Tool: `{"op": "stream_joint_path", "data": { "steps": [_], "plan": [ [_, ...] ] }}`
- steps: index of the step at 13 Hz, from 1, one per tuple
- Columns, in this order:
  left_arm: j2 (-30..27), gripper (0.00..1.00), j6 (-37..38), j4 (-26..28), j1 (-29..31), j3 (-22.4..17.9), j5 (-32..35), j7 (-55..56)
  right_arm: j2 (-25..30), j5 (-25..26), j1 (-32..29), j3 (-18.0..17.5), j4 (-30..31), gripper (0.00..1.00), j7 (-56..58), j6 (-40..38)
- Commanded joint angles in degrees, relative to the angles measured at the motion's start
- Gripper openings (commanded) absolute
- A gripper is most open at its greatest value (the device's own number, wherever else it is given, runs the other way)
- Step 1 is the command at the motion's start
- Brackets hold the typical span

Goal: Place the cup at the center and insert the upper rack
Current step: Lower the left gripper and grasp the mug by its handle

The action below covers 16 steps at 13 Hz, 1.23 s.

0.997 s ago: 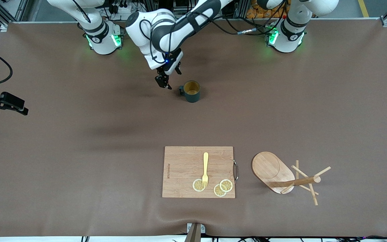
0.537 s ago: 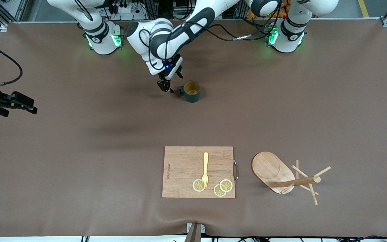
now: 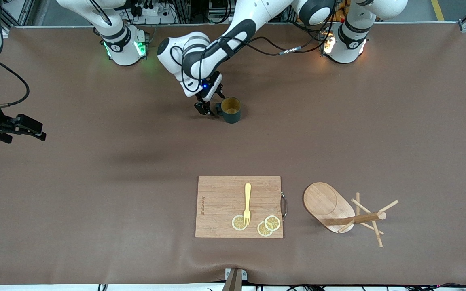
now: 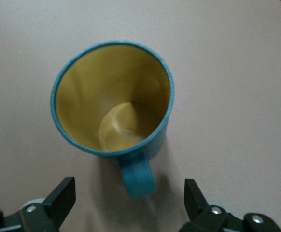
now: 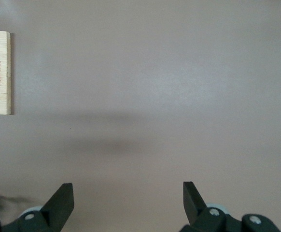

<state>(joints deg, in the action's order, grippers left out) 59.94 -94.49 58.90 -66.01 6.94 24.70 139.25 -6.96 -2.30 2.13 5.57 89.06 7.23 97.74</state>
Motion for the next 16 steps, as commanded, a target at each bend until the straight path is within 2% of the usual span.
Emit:
{"op": "stream_joint_path", "data": {
  "steps": [1, 2, 4, 6, 8, 13, 16],
  "plan": [
    [1.2, 0.60, 1.4, -2.2, -0.3, 0.0, 1.3, 0.8, 1.4, 2.5, -0.4, -0.4, 1.0, 1.00, -0.4, -0.2],
    [1.1, 0.45, 1.4, -2.2, -0.3, 0.0, 1.2, 0.7, 1.3, 2.6, -0.5, -0.4, 0.9, 1.00, -0.4, -0.9],
    [1.1, 0.24, 1.4, -2.2, 0.3, 0.1, 1.2, 0.4, 1.2, 2.6, -0.5, -0.4, 0.7, 1.00, -0.5, -1.0],
    [1.1, 0.09, 1.4, -2.2, 0.7, 0.2, 1.2, 0.2, 1.2, 2.6, 0.2, -0.3, 0.2, 1.00, -0.5, -0.8],
    [0.9, 0.00, 1.4, -2.2, 1.1, 0.7, 1.1, 0.1, 1.5, 2.5, 1.4, -0.3, 0.8, 1.00, -1.9, -0.4],
    [-1.2, 0.00, 1.1, -2.2, 3.6, 3.4, 1.0, -0.7, 1.9, 2.5, 1.9, -0.2, 3.4, 1.00, -4.8, 0.5],
    [-5.5, 0.00, 0.8, -2.0, 6.5, 5.9, 1.0, -3.3, 1.6, 2.5, 1.3, -0.2, 2.7, 1.00, -4.9, -0.3]
  ]
}}
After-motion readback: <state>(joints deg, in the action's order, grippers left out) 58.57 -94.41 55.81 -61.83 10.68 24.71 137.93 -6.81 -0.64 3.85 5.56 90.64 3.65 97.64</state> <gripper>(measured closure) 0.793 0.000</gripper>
